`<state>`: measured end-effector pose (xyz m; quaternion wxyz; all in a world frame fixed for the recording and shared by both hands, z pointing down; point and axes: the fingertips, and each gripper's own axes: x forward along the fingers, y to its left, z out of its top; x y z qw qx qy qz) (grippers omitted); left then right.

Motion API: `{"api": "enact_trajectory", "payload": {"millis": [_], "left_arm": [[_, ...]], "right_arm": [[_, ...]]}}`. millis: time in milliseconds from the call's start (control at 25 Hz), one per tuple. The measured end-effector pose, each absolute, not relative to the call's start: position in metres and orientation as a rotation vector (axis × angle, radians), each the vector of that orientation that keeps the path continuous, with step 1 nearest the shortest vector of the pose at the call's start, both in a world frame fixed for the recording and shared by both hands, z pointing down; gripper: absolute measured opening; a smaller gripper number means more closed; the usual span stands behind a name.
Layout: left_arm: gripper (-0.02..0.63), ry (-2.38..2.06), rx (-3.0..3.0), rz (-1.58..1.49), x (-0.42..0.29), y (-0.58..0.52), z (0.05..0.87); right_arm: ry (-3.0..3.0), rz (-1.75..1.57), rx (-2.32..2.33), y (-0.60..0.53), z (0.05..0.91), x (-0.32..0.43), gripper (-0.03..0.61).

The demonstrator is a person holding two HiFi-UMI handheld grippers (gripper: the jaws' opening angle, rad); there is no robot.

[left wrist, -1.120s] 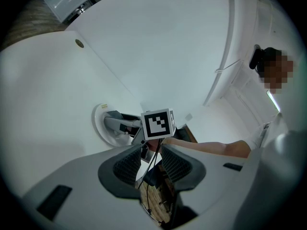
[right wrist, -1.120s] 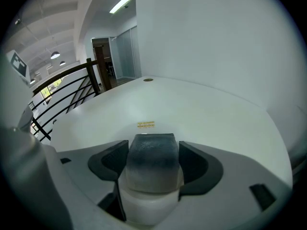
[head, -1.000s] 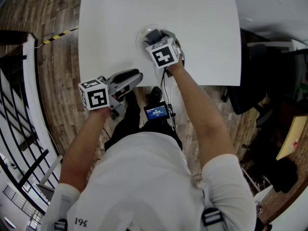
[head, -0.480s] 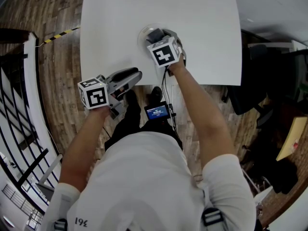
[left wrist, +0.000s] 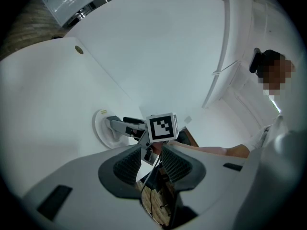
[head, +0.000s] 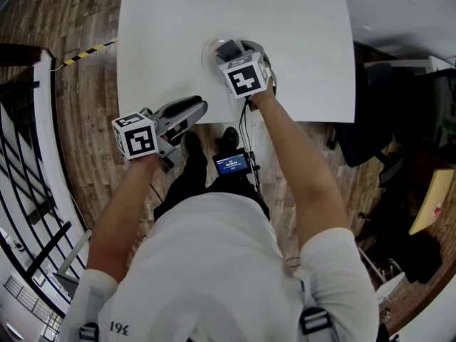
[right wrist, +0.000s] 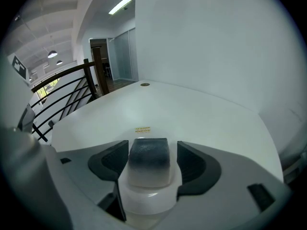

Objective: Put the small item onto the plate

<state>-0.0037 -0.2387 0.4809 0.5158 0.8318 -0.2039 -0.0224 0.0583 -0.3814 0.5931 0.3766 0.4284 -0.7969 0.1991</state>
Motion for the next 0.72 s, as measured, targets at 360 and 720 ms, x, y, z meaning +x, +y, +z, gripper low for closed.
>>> {"api": "enact_trajectory", "payload": {"millis": [360,720], "left_arm": [[0.118,-0.503,2.020,-0.105,-0.007,-0.239,0.464],[0.118,-0.505,2.080,-0.199,-0.007,-0.227,0.421]], "right_arm": [[-2.072,0.449,1.127,-0.375,0.564,0.063,0.316],[-2.182,0.408,1.165,-0.344,0.505,0.063,0.314]]}}
